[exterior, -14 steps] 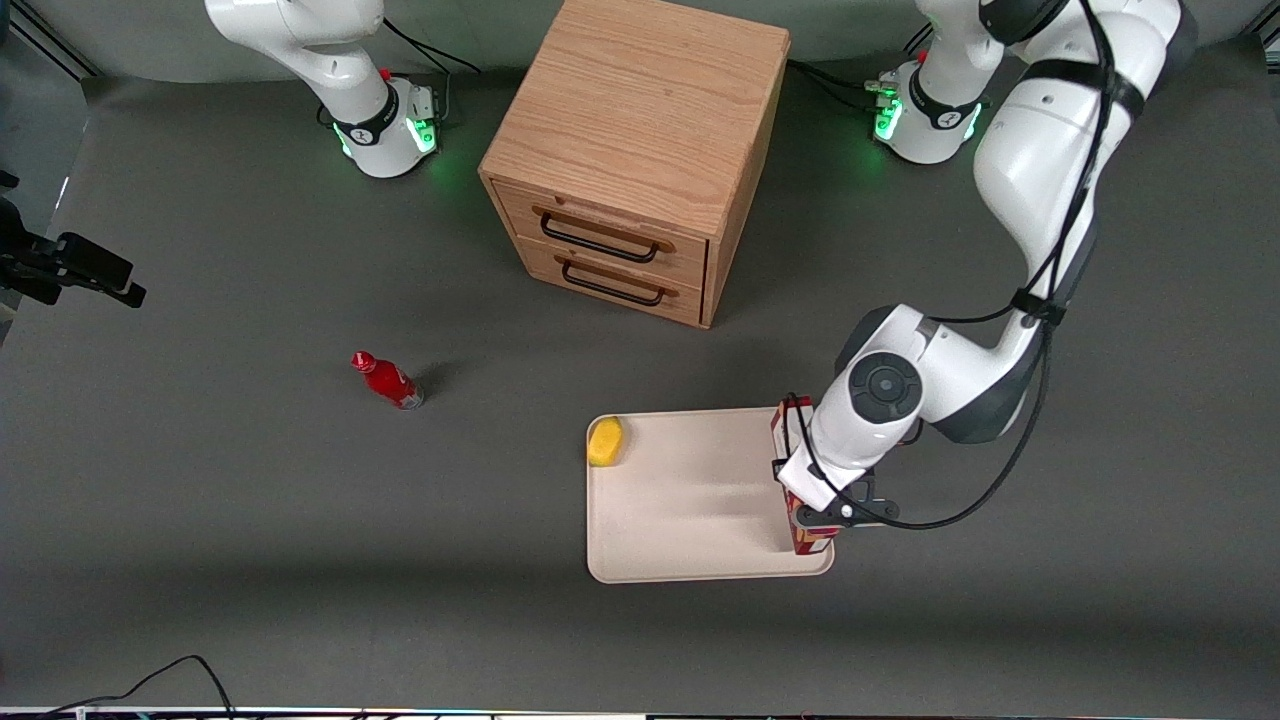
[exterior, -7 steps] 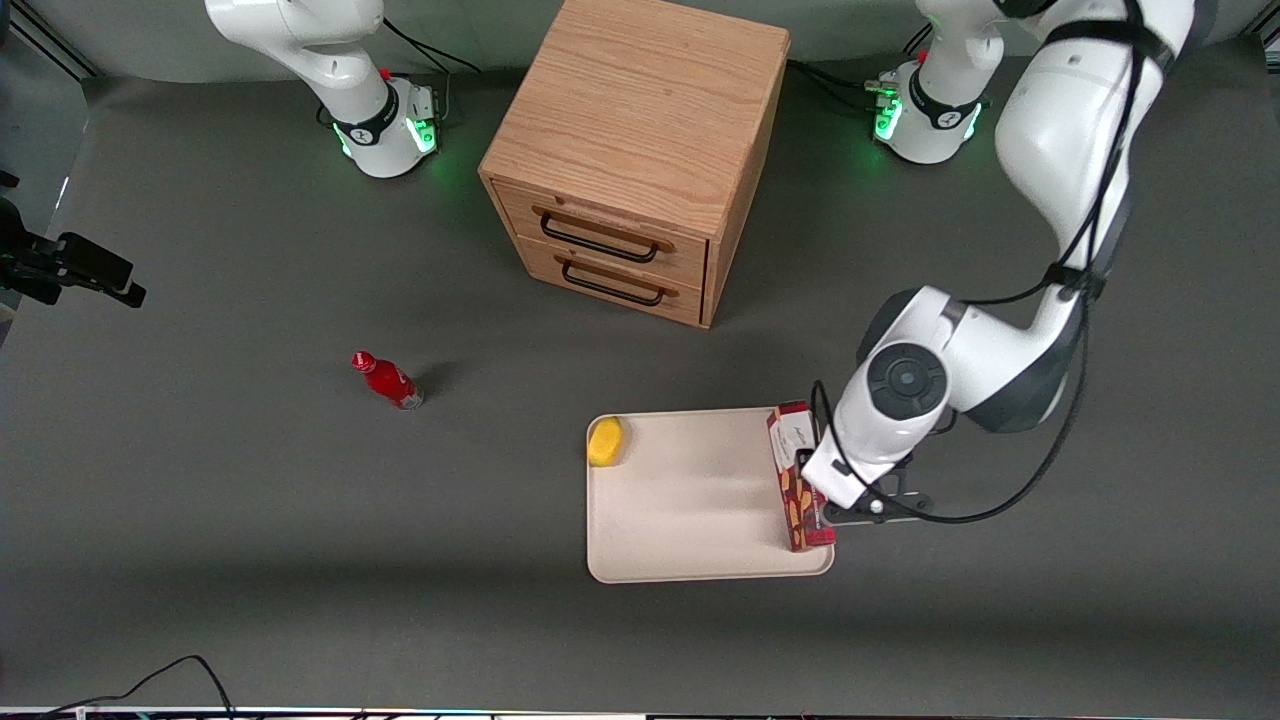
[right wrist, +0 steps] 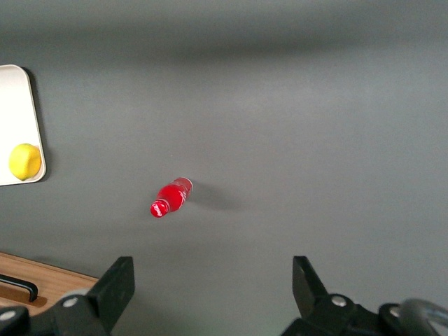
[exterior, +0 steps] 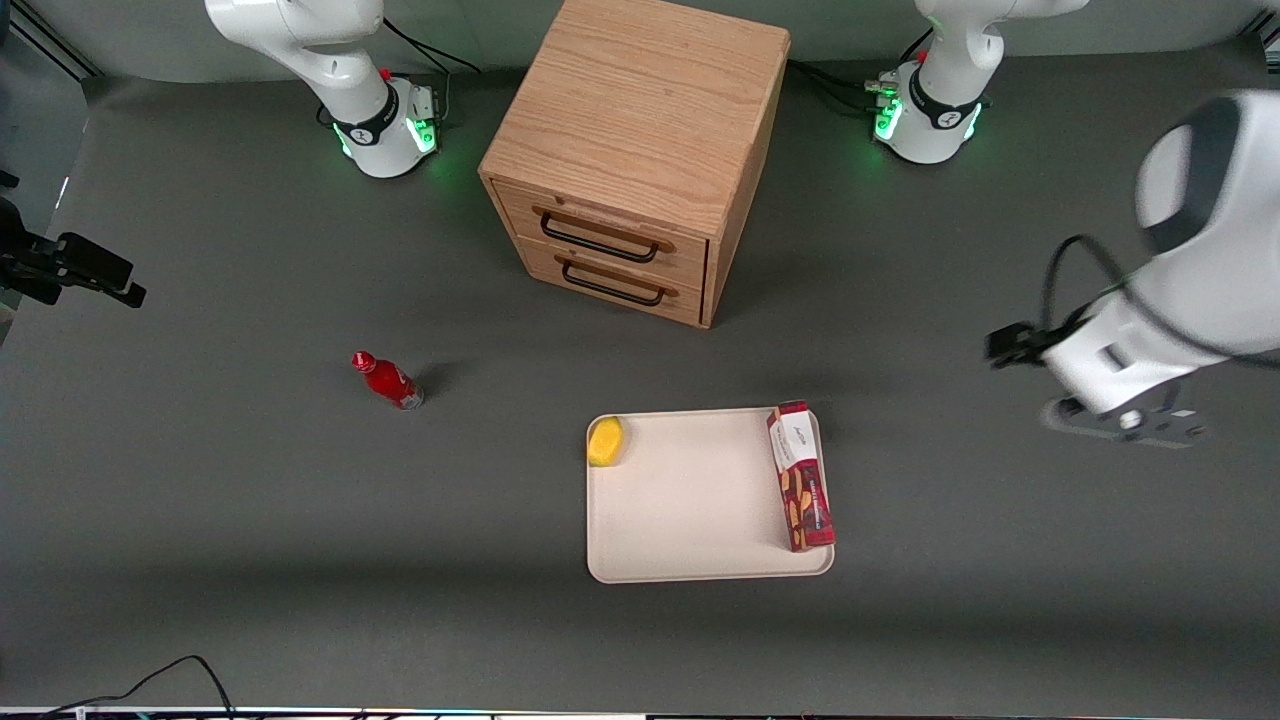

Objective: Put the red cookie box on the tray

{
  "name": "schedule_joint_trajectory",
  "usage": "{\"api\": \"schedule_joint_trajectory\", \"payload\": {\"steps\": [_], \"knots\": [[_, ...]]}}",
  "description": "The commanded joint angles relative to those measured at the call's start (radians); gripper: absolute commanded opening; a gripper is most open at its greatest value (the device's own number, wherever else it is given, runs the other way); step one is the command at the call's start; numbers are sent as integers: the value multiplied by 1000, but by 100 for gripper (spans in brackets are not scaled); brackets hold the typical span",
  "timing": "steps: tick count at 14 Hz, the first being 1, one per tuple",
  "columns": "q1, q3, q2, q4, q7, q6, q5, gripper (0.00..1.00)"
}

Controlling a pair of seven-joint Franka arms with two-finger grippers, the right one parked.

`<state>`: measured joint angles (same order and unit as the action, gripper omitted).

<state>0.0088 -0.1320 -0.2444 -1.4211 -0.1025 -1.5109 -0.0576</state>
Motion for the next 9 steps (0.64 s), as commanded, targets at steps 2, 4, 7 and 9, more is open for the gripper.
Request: {"api": "schedule_joint_trajectory", "payload": {"steps": [2, 4, 7, 9], "knots": [[-12, 147, 129, -165, -216, 0, 90, 100], [-12, 170, 206, -254, -238, -31, 90, 100], [-15, 175, 205, -216, -238, -14, 79, 100], [-18, 169, 194, -196, -240, -2, 67, 100]]}}
